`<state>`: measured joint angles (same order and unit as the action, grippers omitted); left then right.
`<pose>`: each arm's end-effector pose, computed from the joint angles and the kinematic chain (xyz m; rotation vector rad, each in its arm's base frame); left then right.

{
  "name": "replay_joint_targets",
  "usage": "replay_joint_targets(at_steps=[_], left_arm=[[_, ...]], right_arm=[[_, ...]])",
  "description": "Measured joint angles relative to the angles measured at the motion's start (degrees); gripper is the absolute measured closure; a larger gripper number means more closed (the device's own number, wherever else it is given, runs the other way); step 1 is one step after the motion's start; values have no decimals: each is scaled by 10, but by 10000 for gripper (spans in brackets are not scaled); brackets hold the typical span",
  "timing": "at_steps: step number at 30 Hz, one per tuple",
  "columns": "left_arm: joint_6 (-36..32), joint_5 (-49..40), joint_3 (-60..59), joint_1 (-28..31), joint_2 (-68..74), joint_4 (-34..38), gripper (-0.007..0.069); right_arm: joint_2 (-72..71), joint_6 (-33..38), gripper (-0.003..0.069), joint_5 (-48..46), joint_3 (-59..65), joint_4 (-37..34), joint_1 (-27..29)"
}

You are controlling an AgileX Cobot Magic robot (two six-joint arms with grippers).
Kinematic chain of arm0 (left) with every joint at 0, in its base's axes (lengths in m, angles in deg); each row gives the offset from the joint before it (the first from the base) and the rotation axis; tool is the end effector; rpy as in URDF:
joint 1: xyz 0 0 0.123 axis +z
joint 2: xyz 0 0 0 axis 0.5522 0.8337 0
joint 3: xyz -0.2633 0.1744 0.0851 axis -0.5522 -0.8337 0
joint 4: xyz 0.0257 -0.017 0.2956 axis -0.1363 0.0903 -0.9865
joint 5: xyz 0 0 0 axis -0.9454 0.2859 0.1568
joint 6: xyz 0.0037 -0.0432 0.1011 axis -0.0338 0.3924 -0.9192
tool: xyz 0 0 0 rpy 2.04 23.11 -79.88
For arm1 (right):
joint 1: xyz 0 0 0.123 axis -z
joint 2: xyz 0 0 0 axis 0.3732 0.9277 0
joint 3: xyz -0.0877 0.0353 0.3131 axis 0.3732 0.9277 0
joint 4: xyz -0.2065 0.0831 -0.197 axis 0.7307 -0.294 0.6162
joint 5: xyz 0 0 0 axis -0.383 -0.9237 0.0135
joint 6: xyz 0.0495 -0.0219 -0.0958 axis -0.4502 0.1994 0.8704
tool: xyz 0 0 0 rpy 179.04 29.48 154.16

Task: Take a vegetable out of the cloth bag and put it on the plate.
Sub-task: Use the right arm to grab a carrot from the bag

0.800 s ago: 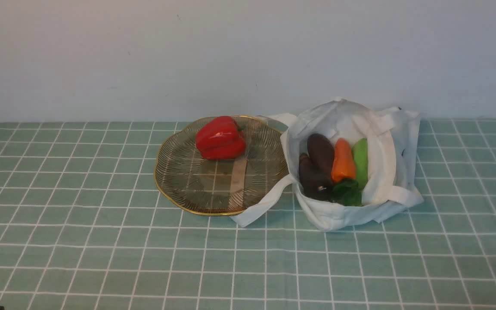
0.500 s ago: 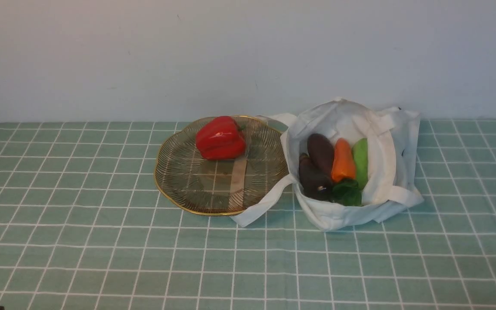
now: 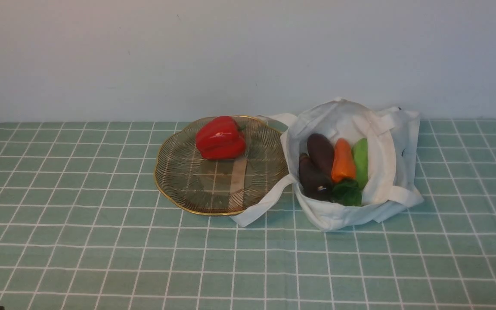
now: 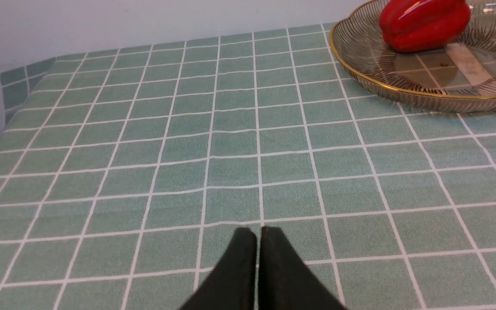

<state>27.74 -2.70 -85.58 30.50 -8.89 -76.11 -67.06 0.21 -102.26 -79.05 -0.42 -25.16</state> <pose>0.0744 -0.0021 0.1631 0.0857 1.8751 0.0143 0.0747 0.0053 0.1658 0.0123 1.8628 0.1002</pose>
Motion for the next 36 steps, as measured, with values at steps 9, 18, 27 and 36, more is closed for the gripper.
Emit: replay_joint_targets(at_steps=[9,18,27,36], left_arm=[[0,0,0,0,0,0,629],[0,0,0,0,0,0,629],[0,0,0,0,0,0,629],[0,0,0,0,0,0,629]], right_arm=[[0,0,674,0,0,0,0],[0,0,674,0,0,0,0],[0,-39,674,2,0,-49,0],[0,-201,674,24,1,-416,0]])
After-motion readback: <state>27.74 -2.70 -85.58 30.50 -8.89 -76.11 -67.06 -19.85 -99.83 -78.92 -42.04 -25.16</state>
